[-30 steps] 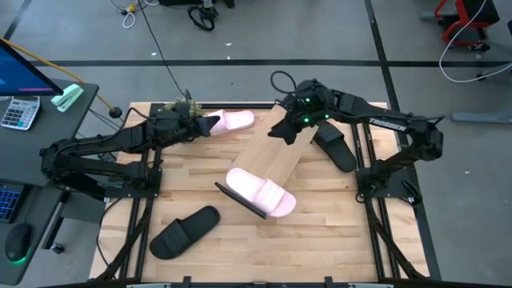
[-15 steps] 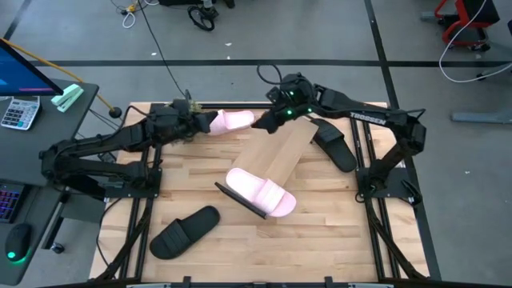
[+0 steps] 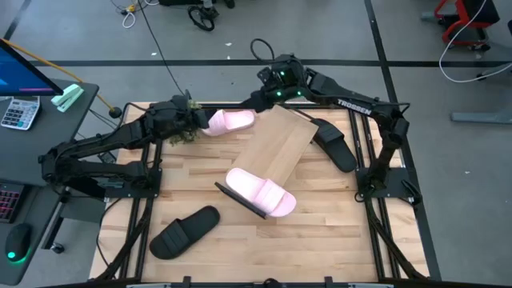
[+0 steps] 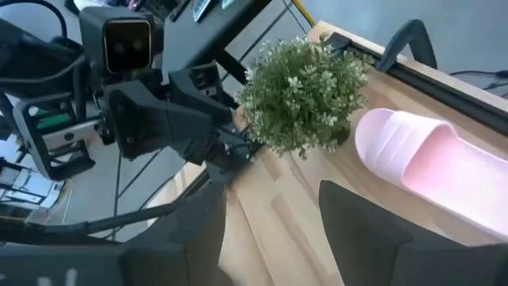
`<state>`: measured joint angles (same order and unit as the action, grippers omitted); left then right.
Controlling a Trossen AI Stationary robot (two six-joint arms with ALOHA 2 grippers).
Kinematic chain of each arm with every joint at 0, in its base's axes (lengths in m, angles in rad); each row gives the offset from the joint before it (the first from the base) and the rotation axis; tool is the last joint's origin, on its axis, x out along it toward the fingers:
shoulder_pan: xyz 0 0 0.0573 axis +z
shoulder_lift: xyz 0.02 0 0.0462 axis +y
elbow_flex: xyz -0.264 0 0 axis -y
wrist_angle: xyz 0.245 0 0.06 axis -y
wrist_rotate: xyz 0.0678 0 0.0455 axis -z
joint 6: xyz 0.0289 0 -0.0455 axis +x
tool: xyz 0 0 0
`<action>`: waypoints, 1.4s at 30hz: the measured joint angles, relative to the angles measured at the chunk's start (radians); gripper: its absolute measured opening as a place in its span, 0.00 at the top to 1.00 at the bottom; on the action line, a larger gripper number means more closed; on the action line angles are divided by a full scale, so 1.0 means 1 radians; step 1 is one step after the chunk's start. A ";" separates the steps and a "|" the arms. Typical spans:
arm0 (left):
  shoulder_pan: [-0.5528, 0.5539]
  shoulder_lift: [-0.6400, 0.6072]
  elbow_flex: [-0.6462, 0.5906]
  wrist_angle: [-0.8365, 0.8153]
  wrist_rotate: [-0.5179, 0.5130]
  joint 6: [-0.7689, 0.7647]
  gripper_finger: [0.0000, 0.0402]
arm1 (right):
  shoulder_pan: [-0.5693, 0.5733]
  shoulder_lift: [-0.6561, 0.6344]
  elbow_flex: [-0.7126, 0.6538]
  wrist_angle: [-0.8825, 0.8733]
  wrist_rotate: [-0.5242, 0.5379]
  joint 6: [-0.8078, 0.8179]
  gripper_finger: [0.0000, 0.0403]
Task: Pick and place slides into the shelf
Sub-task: Put the pink slipper on the shelf
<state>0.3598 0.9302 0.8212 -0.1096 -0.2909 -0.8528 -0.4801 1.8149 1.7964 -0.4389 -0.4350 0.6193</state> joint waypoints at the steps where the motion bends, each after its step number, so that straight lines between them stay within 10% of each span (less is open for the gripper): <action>1: 0.003 0.000 0.000 0.000 0.000 0.000 0.77 | -0.004 0.012 0.013 0.000 -0.015 0.000 0.48; 42: 0.058 0.000 0.000 0.053 0.042 -0.054 0.74 | -0.021 0.046 0.049 -0.068 -0.079 -0.011 0.48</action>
<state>0.4179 0.9298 0.8215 -0.0567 -0.2490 -0.9065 -0.5011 1.8607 1.8454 -0.5071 -0.5139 0.6086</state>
